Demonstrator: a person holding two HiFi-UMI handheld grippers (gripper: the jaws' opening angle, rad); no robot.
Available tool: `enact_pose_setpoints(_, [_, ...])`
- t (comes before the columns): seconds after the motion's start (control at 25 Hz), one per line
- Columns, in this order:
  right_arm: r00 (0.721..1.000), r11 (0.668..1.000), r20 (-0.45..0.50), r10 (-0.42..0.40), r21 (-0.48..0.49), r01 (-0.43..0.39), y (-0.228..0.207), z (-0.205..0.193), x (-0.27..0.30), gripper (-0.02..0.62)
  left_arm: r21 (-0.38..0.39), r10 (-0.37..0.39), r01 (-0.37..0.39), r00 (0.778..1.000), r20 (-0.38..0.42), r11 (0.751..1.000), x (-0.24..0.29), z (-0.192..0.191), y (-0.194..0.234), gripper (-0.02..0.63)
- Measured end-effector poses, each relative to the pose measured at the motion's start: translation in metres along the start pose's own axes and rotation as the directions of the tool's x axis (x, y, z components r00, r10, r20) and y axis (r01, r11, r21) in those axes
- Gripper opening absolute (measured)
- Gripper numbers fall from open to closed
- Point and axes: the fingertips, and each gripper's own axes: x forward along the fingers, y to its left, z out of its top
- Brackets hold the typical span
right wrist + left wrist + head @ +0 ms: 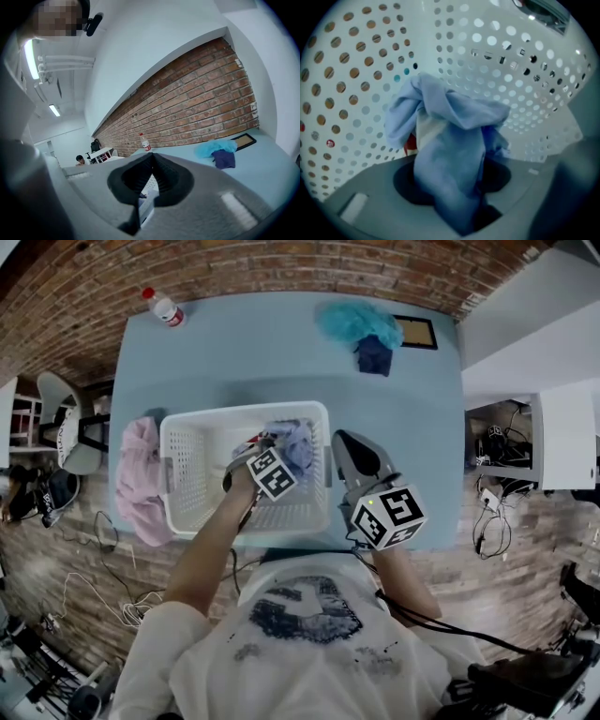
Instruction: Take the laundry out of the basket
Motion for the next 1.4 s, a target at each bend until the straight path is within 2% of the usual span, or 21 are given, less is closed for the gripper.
enact_pose_setpoints(0.2, [1.0,1.0,0.002,-0.002,0.001,0.002,0.006,-0.001,-0.006,-0.002,-0.02,-0.011,0.011,1.0,0.005,1.0,-0.008,0.0,0.003,0.199])
enact_pose_setpoints(0.48, [1.0,1.0,0.015,-0.004,-0.003,0.004,0.012,0.0,-0.018,-0.002,-0.082,-0.082,0.085,0.996,0.043,0.993,-0.033,0.009,-0.004,0.172])
enact_pose_setpoints(0.64, [1.0,1.0,0.025,0.004,-0.006,-0.004,0.021,0.001,-0.025,-0.002,-0.076,-0.044,0.051,0.995,0.093,0.996,-0.064,0.017,-0.003,0.169])
enact_pose_setpoints(0.76, [0.999,1.0,0.035,0.009,-0.008,-0.009,0.028,0.002,-0.029,-0.002,-0.098,-0.009,0.025,0.988,0.157,0.995,-0.095,0.027,0.0,0.169])
enact_pose_setpoints(1.08, [0.998,0.999,0.061,0.029,-0.03,-0.027,0.054,0.011,-0.038,-0.002,-0.244,0.102,-0.014,0.931,0.35,0.97,-0.188,0.043,0.003,0.169])
enact_pose_setpoints(1.4, [0.995,0.997,0.093,0.046,-0.063,-0.041,0.085,0.021,-0.047,-0.002,-0.332,0.243,-0.083,0.846,0.474,0.94,-0.268,0.036,0.007,0.17])
